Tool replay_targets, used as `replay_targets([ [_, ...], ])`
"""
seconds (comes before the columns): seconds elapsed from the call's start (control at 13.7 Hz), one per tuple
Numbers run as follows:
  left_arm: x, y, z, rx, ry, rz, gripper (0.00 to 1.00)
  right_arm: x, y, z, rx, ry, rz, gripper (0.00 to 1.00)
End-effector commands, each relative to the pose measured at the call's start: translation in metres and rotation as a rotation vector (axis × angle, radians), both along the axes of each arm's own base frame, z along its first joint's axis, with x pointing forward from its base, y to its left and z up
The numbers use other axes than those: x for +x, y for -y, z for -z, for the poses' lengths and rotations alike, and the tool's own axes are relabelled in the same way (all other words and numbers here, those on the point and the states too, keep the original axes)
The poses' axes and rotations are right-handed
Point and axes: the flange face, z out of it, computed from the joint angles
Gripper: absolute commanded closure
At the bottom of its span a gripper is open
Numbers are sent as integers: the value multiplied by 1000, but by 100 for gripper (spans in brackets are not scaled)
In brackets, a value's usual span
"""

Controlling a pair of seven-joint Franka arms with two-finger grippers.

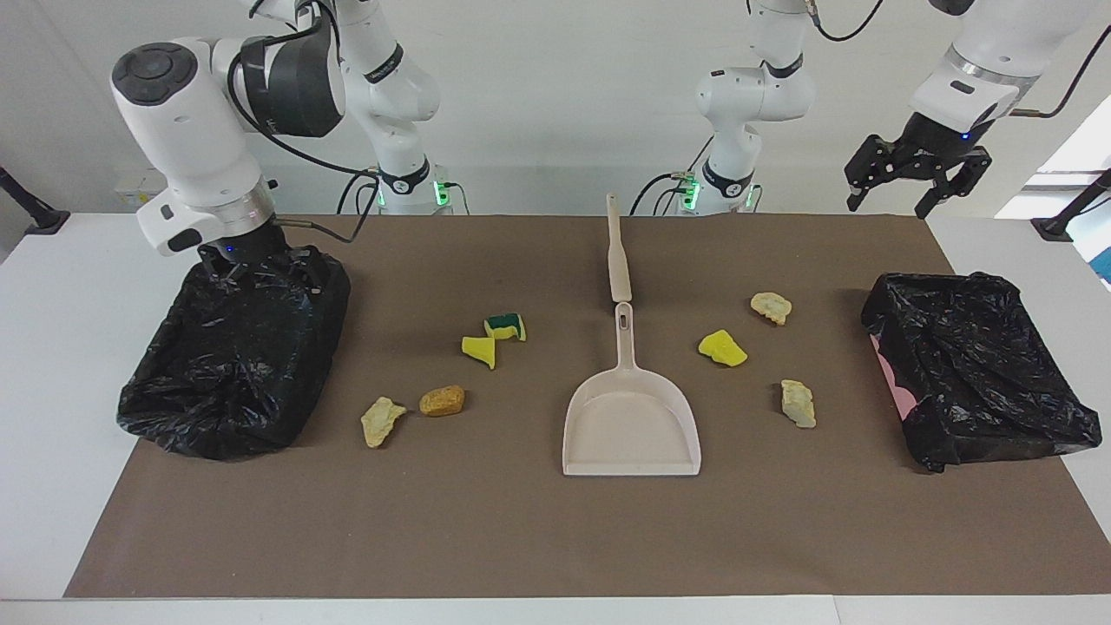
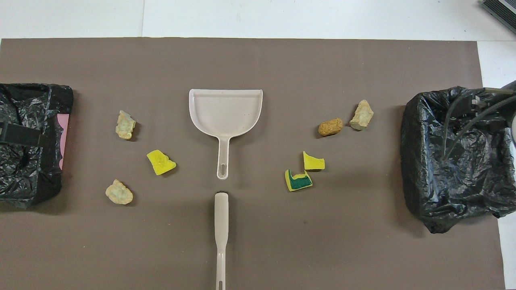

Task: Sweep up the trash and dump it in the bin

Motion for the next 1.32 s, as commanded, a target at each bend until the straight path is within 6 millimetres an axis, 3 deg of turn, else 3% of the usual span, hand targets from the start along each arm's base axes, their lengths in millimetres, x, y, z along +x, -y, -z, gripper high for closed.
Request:
replay_targets([
  [0.0, -3, 1, -6, 13, 12, 0, 0, -25, 4, -34, 79, 24, -19, 0],
  [0.29, -4, 2, -6, 10, 10, -1, 0, -50, -1, -29, 97, 14, -14, 0],
  [0.66, -11, 3, -1, 8, 0, 1, 0, -50, -10, -29, 97, 13, -28, 0],
  [1.24, -21, 12, 5, 11, -20, 21, 0, -47, -8, -32, 95, 18, -33, 0],
])
